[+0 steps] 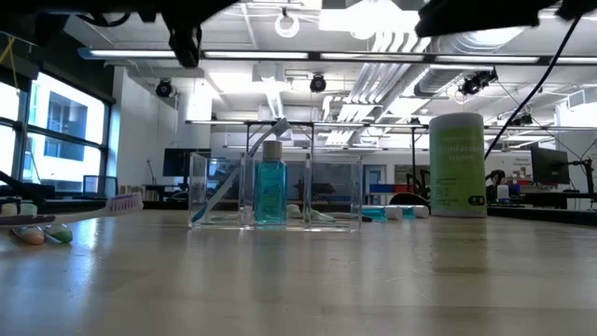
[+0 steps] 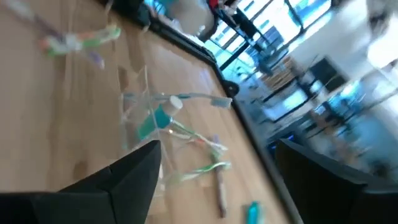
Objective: Pick & Place toothbrushing station
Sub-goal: Put the mouthwash into the center of the transparent organizer
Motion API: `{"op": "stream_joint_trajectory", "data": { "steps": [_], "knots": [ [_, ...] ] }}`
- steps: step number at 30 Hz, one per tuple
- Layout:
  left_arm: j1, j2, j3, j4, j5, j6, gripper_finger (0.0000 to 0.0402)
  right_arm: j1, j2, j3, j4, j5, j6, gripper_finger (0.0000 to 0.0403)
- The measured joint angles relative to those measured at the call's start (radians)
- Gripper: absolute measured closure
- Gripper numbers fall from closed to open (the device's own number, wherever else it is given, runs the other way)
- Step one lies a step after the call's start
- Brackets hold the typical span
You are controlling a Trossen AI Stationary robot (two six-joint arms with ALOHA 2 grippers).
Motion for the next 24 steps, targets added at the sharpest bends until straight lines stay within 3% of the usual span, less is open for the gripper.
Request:
{"op": "stream_joint_trajectory", "data": {
  "steps": [6, 12, 15, 18, 24],
  "knots": [
    [-0.015, 0.000, 0.000, 0.123, 0.002, 0.119, 0.0331, -0.010, -0.049, -0.050, -0.047, 0.077, 0.321, 0.0094],
    [-0.014, 0.000, 0.000, 0.198, 0.002, 0.173, 0.0331, -0.053, -0.051, -0.070, -0.026, 0.144, 0.452, 0.0109],
    [-0.013, 0.000, 0.000, 0.207, 0.002, 0.188, 0.0331, -0.080, -0.051, -0.070, 0.024, 0.086, 0.429, 0.0129],
    [-0.012, 0.000, 0.000, 0.208, 0.003, 0.189, 0.0331, -0.113, -0.051, -0.070, 0.090, -0.053, 0.374, 0.0152],
    [-0.012, 0.000, 0.000, 0.208, 0.003, 0.189, 0.0329, -0.170, -0.016, -0.071, 0.366, -0.263, 0.135, 0.0197]
  ]
}}
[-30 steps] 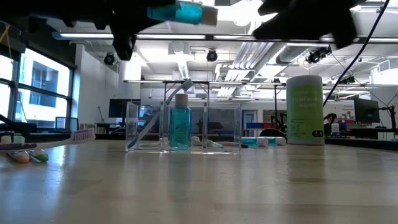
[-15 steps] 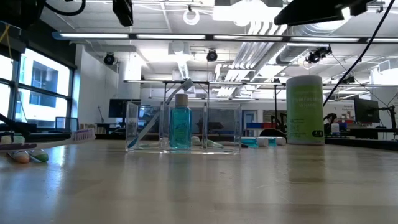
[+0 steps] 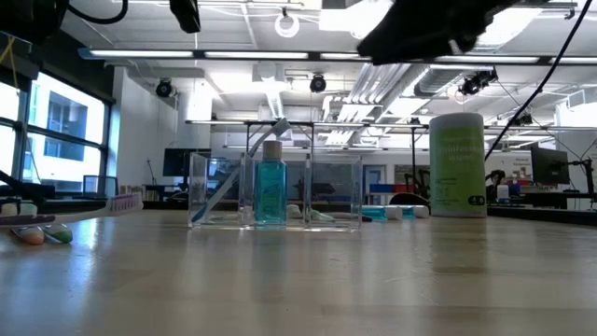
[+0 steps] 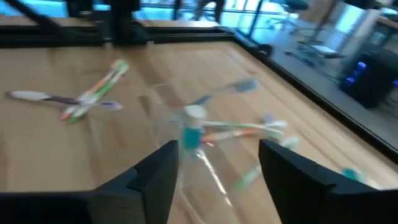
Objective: Pick & Place toothbrushing station
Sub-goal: Put the mouthwash into the center of the transparent organizer
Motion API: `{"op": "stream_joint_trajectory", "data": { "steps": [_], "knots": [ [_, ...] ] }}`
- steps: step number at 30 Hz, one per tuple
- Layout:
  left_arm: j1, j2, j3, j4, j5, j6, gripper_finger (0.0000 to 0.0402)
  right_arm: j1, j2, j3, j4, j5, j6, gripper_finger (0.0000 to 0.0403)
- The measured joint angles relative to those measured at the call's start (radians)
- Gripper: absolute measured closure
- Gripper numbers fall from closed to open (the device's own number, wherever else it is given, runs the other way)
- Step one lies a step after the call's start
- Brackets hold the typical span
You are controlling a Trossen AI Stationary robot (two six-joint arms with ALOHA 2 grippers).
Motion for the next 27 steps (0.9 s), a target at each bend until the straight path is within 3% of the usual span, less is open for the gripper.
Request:
{"op": "stream_joint_trajectory", "data": {
  "steps": [4, 10, 13, 22, 27],
  "knots": [
    [-0.004, 0.000, 0.000, 0.000, 0.002, 0.000, 0.0324, -0.031, 0.016, -0.048, 0.281, -0.108, -0.147, 0.0221],
    [-0.005, 0.000, 0.000, 0.000, 0.002, 0.014, 0.0322, -0.066, 0.018, -0.244, 0.953, -0.333, -0.401, 0.0242],
    [-0.005, 0.000, 0.000, 0.000, 0.002, 0.015, 0.0321, -0.090, 0.018, -0.312, 1.155, -0.434, -0.457, 0.0244],
    [-0.005, 0.000, 0.000, 0.000, 0.002, 0.035, 0.0320, -0.152, 0.018, -0.330, 1.187, -0.543, -0.435, 0.0232],
    [0.000, 0.000, 0.000, 0.000, 0.002, 0.036, 0.0319, -0.173, 0.018, -0.330, 1.217, -0.726, -0.484, 0.0224]
  ]
}}
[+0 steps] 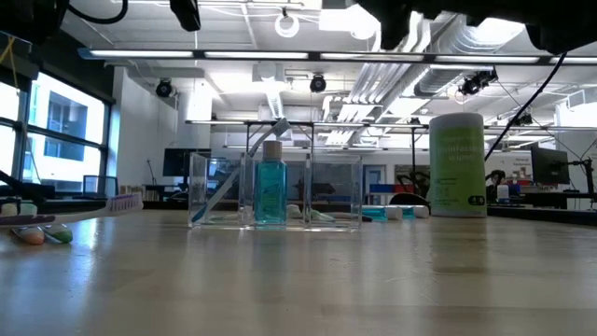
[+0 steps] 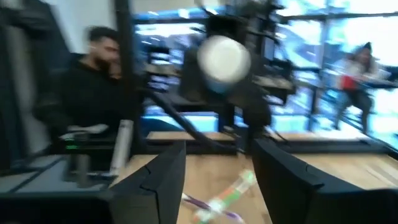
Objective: Pick & Place toothbrushing station
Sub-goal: Put the mouthwash into the center of the transparent organizer
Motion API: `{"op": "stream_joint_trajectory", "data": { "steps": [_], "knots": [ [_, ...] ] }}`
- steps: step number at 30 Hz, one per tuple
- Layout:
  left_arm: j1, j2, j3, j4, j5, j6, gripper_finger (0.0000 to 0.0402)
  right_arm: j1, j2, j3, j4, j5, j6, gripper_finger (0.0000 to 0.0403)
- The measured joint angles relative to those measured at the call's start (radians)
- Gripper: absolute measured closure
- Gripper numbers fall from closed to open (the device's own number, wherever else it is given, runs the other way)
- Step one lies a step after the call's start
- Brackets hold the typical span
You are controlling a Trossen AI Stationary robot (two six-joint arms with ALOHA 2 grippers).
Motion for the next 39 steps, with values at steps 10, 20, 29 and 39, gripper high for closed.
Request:
{"op": "stream_joint_trajectory", "data": {
  "steps": [10, 20, 29, 39],
  "knots": [
    [0.000, 0.000, 0.000, 0.000, -0.003, 0.032, 0.0319, -0.041, 0.000, 0.001, 0.053, -0.044, 0.002, 0.0163],
    [0.030, 0.000, 0.000, 0.000, -0.002, 0.035, 0.0319, -0.085, 0.000, 0.001, 0.087, -0.121, 0.003, 0.0126],
    [0.067, 0.000, 0.000, -0.004, 0.009, 0.036, 0.0319, -0.120, 0.000, 0.018, 0.136, -0.167, -0.001, 0.0134],
    [0.090, 0.000, 0.000, -0.017, 0.009, 0.039, 0.0319, -0.144, 0.000, 0.113, -0.020, -0.174, -0.002, 0.0137]
  ]
}}
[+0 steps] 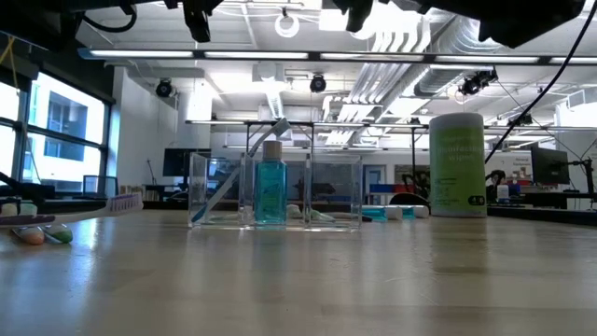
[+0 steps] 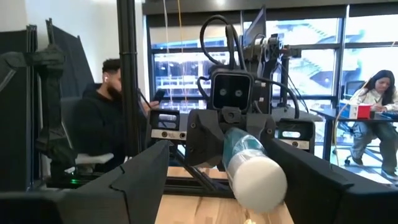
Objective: Pick & Place toothbrushing station
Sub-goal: Put the mouthwash into the center of the transparent organizer
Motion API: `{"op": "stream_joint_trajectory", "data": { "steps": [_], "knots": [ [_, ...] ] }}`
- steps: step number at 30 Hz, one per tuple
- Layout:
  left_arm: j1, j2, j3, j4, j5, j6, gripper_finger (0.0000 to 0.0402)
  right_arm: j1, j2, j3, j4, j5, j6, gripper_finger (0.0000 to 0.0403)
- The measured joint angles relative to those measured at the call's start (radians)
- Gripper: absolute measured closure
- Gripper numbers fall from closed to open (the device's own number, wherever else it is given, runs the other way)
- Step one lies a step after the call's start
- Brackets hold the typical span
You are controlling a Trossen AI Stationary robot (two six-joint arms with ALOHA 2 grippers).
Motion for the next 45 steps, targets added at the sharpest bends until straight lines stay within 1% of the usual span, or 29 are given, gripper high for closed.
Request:
{"op": "stream_joint_trajectory", "data": {
  "steps": [7, 11, 16, 24, 26, 35, 38, 41, 45],
  "knots": [
    [0.000, 0.000, 0.000, 0.000, 0.000, 0.000, 0.0319, -0.001, 0.000, 0.008, -0.017, 0.005, 0.000, 0.0138],
    [0.000, 0.000, 0.000, 0.001, -0.001, -0.001, 0.0319, -0.015, 0.000, 0.008, -0.035, 0.004, 0.028, 0.0155],
    [0.000, 0.000, 0.000, 0.001, 0.004, 0.019, 0.0319, -0.036, 0.000, 0.008, -0.056, -0.005, 0.061, 0.0201],
    [0.000, 0.000, 0.000, 0.001, 0.008, 0.013, 0.0319, -0.042, 0.000, 0.008, -0.053, -0.025, 0.051, 0.0302],
    [0.000, 0.000, 0.000, 0.001, 0.007, 0.013, 0.0319, -0.042, 0.000, 0.008, -0.056, -0.025, 0.035, 0.0319],
    [-0.001, -0.001, 0.000, -0.035, 0.003, 0.014, 0.0318, -0.042, -0.001, 0.008, -0.089, -0.025, 0.001, 0.0319],
    [-0.001, -0.001, 0.000, -0.043, 0.003, 0.050, 0.0314, -0.041, -0.002, 0.008, -0.110, -0.026, -0.022, 0.0318],
    [-0.014, 0.000, -0.001, -0.058, -0.008, 0.093, 0.0295, -0.040, -0.002, 0.008, -0.133, -0.031, -0.030, 0.0318],
    [-0.032, 0.000, 0.001, -0.062, -0.012, 0.155, 0.0256, -0.039, 0.001, 0.010, -0.182, -0.037, -0.027, 0.0318]
  ]
}}
